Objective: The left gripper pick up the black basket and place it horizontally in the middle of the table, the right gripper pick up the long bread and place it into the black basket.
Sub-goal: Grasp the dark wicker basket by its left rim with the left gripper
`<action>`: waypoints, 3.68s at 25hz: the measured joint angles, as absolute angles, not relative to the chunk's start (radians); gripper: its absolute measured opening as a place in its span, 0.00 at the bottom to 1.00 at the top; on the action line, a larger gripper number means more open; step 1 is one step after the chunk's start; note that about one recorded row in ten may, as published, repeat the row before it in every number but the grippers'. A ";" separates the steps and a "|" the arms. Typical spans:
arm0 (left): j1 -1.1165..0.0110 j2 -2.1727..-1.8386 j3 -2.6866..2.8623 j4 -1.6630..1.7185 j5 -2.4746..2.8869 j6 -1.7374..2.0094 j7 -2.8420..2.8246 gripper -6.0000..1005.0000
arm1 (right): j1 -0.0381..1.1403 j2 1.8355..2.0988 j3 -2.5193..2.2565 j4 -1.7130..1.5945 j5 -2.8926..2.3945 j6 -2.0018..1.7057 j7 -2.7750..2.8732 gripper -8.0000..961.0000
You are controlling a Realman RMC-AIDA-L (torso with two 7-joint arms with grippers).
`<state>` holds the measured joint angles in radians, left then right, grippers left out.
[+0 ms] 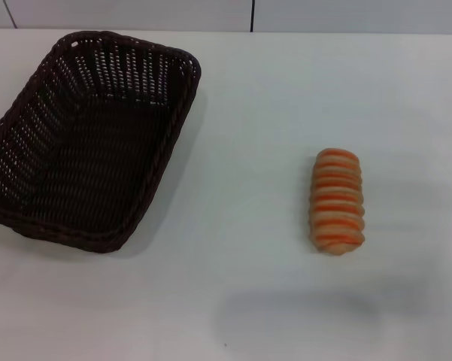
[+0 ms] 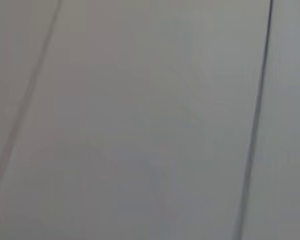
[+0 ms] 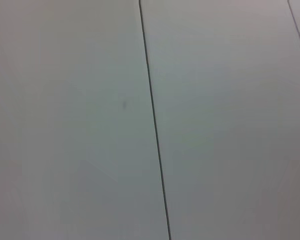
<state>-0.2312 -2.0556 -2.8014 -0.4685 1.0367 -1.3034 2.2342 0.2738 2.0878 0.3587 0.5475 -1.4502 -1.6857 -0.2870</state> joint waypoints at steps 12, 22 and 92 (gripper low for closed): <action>-0.208 -2.053 -2.711 -1.125 1.619 -1.295 1.305 0.81 | 0.259 2.088 0.322 0.546 -1.455 -1.729 -0.281 0.63; -0.238 -2.056 -2.492 -1.620 2.236 -1.323 0.815 0.81 | 0.253 2.088 0.316 0.538 -1.456 -1.749 -0.281 0.63; -0.385 -2.059 -2.098 -1.399 2.691 -1.333 0.670 0.42 | 0.262 2.087 0.316 0.508 -1.457 -1.766 -0.279 0.63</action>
